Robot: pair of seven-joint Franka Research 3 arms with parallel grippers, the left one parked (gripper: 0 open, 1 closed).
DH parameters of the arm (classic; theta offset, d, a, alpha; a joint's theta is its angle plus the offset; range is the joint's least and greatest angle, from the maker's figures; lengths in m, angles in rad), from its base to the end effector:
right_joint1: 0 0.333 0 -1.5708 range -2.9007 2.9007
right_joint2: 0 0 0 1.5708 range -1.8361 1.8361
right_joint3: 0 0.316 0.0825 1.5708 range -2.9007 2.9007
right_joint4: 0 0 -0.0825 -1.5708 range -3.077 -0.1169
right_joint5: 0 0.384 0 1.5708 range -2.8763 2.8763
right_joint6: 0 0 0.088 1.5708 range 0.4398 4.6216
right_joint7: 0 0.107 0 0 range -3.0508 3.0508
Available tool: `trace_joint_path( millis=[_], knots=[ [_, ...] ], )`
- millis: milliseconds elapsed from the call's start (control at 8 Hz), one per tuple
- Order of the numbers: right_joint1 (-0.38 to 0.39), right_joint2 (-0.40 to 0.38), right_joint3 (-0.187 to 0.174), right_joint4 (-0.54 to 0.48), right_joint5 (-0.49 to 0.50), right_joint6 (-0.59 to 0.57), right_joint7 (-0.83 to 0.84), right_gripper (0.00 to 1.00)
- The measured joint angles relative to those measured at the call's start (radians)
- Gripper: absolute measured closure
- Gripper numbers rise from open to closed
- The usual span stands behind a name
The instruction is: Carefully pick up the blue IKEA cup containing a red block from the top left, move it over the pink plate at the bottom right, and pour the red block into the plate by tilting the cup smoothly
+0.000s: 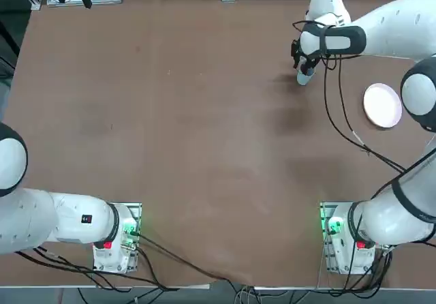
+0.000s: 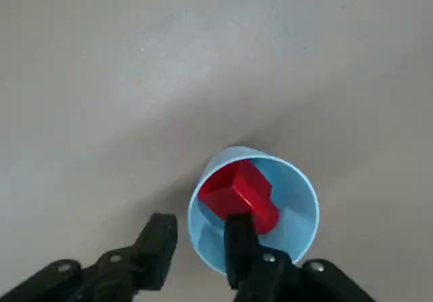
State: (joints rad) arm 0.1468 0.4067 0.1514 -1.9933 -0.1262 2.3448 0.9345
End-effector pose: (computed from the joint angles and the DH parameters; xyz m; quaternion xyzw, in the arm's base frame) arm 0.5781 0.1729 0.2541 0.9612 -0.2746 -0.0116 0.0254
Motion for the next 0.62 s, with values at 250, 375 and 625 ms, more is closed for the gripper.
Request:
trace_joint_path(
  millis=[250, 375, 625],
  knots=[
    [0.000, 0.000, 0.000, 0.000, 0.000, 0.000, 0.009, 0.89],
    [0.000, 0.000, 0.000, 0.000, 0.000, 0.000, 0.009, 0.92],
    [-0.001, -0.006, -0.003, 0.000, -0.002, -0.006, 0.010, 0.98]
  ],
)
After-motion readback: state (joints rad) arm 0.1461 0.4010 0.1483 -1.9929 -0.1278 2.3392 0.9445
